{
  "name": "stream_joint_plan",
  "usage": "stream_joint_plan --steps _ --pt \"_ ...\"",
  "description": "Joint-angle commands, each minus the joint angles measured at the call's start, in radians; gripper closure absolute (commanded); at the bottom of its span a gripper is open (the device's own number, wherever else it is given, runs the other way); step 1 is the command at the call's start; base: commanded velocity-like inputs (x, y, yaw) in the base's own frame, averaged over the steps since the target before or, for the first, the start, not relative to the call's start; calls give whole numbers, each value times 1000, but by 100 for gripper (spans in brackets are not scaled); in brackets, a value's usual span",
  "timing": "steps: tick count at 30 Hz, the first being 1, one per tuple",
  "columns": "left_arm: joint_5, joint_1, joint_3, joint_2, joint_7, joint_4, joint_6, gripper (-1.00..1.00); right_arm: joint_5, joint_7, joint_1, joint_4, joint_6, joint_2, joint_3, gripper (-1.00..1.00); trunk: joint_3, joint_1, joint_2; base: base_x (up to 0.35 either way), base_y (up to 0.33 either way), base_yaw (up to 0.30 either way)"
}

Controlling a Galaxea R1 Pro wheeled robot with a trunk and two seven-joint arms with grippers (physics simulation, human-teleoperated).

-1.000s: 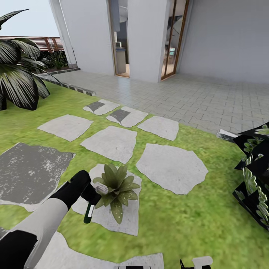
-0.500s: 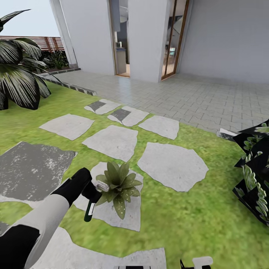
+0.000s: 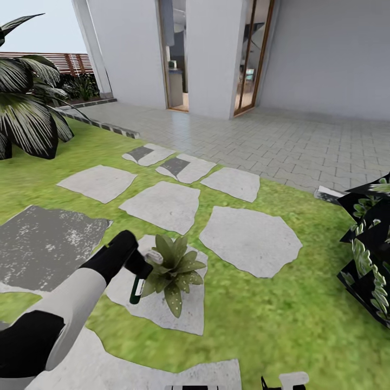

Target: Pick up the pesticide atomizer in the garden and spray insectifuge to fully cover both potted plants in the garden.

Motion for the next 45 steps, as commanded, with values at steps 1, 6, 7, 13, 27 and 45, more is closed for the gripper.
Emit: stream_joint_plan --steps 1,6,7,13,27,45 --pt "-10 -1 -4 -3 -10 -3 2 100 4 -10 0 1 -1 0 8 -100 -1 0 0 0 0 0" --pt "-10 -2 -5 -52 -10 -3 1 100 4 -10 -1 1 -1 0 8 -100 -1 0 0 0 0 0" --pt "-11 -2 -5 -56 -10 -3 1 100 4 -10 -1 0 -1 0 8 -100 -1 0 0 0 0 0" --pt "-10 -1 -7 -57 -10 -2 1 100 4 -10 -1 0 -1 0 8 -100 -1 0 0 0 0 -1" --pt "-11 5 -10 -53 -10 3 0 100 4 -10 -1 0 -1 0 8 -100 -1 0 0 -58 0 -211" --pt "-24 13 -5 -17 -9 63 -6 100 4 -10 -1 1 -1 0 8 -100 -1 0 0 -33 0 -5"
